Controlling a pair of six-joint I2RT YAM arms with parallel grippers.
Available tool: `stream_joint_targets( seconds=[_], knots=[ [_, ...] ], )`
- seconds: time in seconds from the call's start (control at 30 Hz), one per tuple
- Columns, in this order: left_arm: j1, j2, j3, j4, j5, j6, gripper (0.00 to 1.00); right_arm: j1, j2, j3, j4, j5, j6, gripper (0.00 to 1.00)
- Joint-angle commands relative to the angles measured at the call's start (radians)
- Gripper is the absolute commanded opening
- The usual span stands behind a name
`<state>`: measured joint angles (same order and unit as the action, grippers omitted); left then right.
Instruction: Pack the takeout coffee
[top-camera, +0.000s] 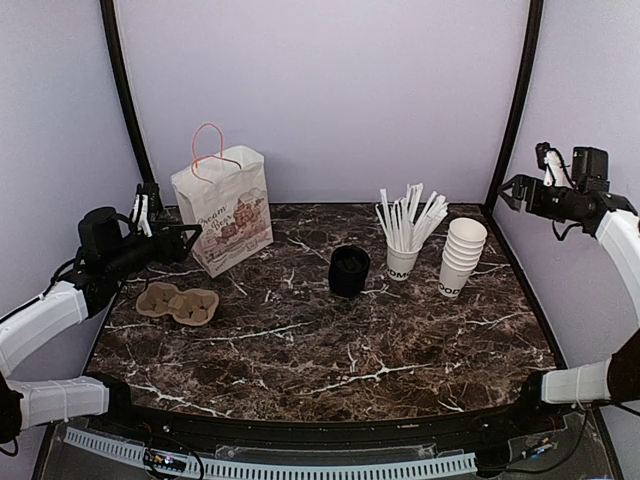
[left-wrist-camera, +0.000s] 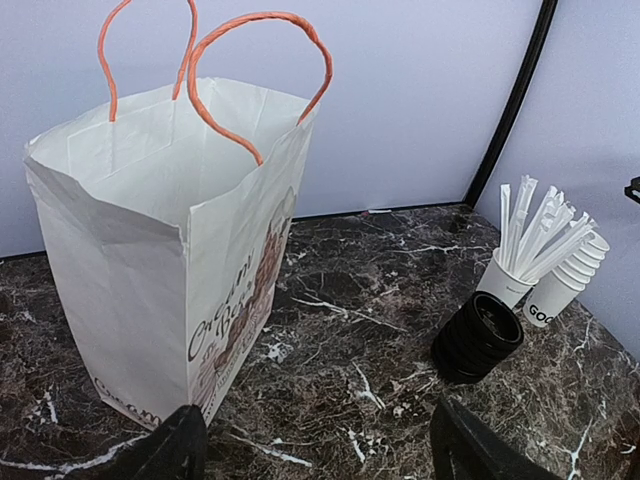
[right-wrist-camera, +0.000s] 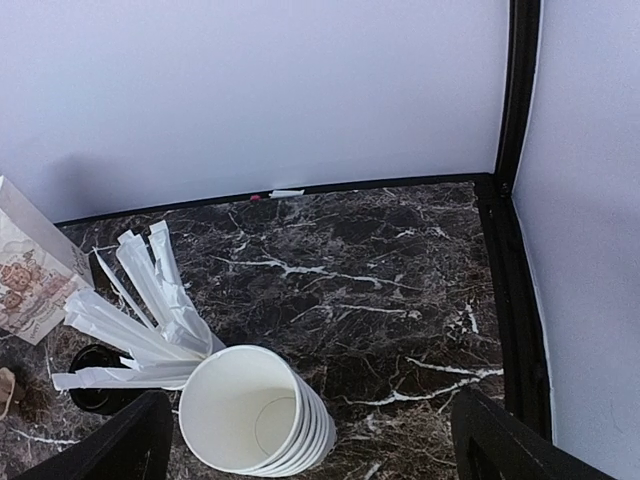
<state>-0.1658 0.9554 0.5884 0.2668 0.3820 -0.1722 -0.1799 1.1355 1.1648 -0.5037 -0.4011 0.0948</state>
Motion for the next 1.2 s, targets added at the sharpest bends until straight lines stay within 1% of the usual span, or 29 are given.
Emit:
stream_joint_targets(
  seconds=[0.0, 0.03, 0.07, 0.1, 0.17, 0.27, 0.37, 0.43, 0.5, 0.57, 0.6, 0.73, 0.87, 0.97, 1.17],
  knots=[
    [0.006, -0.002, 0.011, 0.016, 0.025, 0.000, 0.78, -0.003, -0.019, 0.004, 0.050, -0.005, -0.064, 0.99],
    [0.006, -0.003, 0.011, 0.015, 0.028, 0.001, 0.78, -0.003, -0.032, -0.010, 0.055, -0.055, -0.139, 0.99],
    [0.006, -0.003, 0.011, 0.015, 0.029, 0.002, 0.77, -0.003, -0.043, -0.016, 0.043, -0.105, -0.224, 0.97],
    [0.006, -0.003, 0.011, 0.015, 0.034, 0.003, 0.76, 0.001, -0.040, -0.012, 0.026, -0.120, -0.284, 0.88],
    [0.006, -0.002, 0.012, 0.013, 0.043, 0.006, 0.74, 0.022, -0.006, 0.032, -0.035, -0.085, -0.338, 0.76],
    [0.006, 0.005, 0.015, 0.012, 0.056, 0.007, 0.72, 0.067, 0.039, 0.119, -0.155, -0.064, -0.462, 0.64],
    [0.006, 0.019, 0.021, 0.012, 0.067, 0.008, 0.71, 0.134, 0.052, 0.191, -0.283, -0.079, -0.638, 0.57],
    [0.006, 0.026, 0.025, 0.010, 0.072, 0.006, 0.70, 0.170, 0.072, 0.228, -0.371, -0.065, -0.713, 0.56],
    [0.005, 0.027, 0.026, 0.009, 0.083, 0.003, 0.70, 0.232, 0.113, 0.264, -0.451, -0.015, -0.764, 0.49],
    [0.005, 0.023, 0.024, 0.009, 0.085, -0.001, 0.70, 0.269, 0.146, 0.275, -0.489, 0.035, -0.790, 0.43],
    [0.004, 0.020, 0.024, 0.008, 0.084, -0.001, 0.70, 0.282, 0.154, 0.270, -0.495, 0.051, -0.797, 0.43],
    [0.002, 0.017, 0.023, 0.008, 0.083, 0.002, 0.70, 0.333, 0.182, 0.253, -0.496, 0.110, -0.801, 0.43],
    [0.000, 0.015, 0.025, 0.006, 0.093, -0.002, 0.71, 0.350, 0.227, 0.256, -0.484, 0.147, -0.762, 0.41],
    [-0.001, 0.011, 0.024, 0.006, 0.096, -0.005, 0.71, 0.353, 0.280, 0.267, -0.492, 0.136, -0.734, 0.39],
    [-0.004, 0.016, 0.031, -0.003, 0.102, -0.001, 0.71, 0.366, 0.336, 0.281, -0.484, 0.133, -0.707, 0.37]
  ],
)
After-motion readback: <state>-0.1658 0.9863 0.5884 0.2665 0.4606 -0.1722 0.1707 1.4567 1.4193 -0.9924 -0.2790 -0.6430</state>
